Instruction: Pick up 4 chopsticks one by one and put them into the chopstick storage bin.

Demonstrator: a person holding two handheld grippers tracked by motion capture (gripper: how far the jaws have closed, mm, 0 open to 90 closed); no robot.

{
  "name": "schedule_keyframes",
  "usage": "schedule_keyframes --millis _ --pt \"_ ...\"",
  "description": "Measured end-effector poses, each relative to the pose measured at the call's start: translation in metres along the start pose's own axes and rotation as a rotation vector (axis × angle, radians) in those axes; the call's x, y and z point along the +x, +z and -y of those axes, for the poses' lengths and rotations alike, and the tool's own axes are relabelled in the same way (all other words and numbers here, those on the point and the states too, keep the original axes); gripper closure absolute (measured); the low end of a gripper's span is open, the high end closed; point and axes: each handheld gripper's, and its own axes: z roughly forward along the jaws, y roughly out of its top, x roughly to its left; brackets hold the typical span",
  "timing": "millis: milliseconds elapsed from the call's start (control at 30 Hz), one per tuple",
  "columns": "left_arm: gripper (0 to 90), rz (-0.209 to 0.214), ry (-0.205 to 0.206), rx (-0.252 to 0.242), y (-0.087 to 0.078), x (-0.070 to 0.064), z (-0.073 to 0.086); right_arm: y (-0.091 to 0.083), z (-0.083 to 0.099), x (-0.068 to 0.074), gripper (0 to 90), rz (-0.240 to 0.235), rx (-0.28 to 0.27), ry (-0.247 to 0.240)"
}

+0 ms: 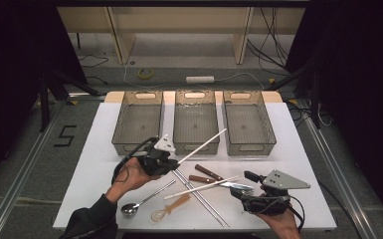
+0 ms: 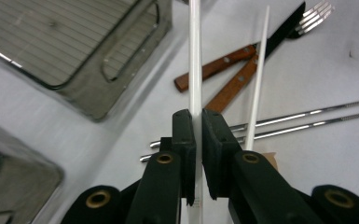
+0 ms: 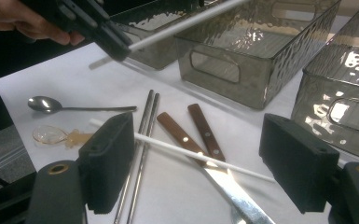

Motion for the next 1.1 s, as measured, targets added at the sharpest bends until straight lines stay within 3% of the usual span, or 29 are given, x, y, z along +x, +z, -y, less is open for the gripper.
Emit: schedule_keyframes --millis 400,600,867,1100 --pt "83.7 -0.085 -0.108 -0.088 -0.025 0.035 0.004 -0.001 0.001 -0.001 27.3 0.002 -0.005 0.006" --pt "83.6 -0.148 -0.152 -0.098 -0.032 0.054 0.005 -0.001 0.001 -0.001 27.3 0.002 -0.002 0.008" --pt "83.6 -0.231 -0.245 -0.124 -0.04 0.091 0.01 -0.001 0.002 -0.002 27.3 0.001 0.001 0.013" --pt "83.6 -0.27 -0.304 -0.118 -0.049 0.118 0.008 0.0 0.002 -0.001 27.4 -0.007 0.001 0.011"
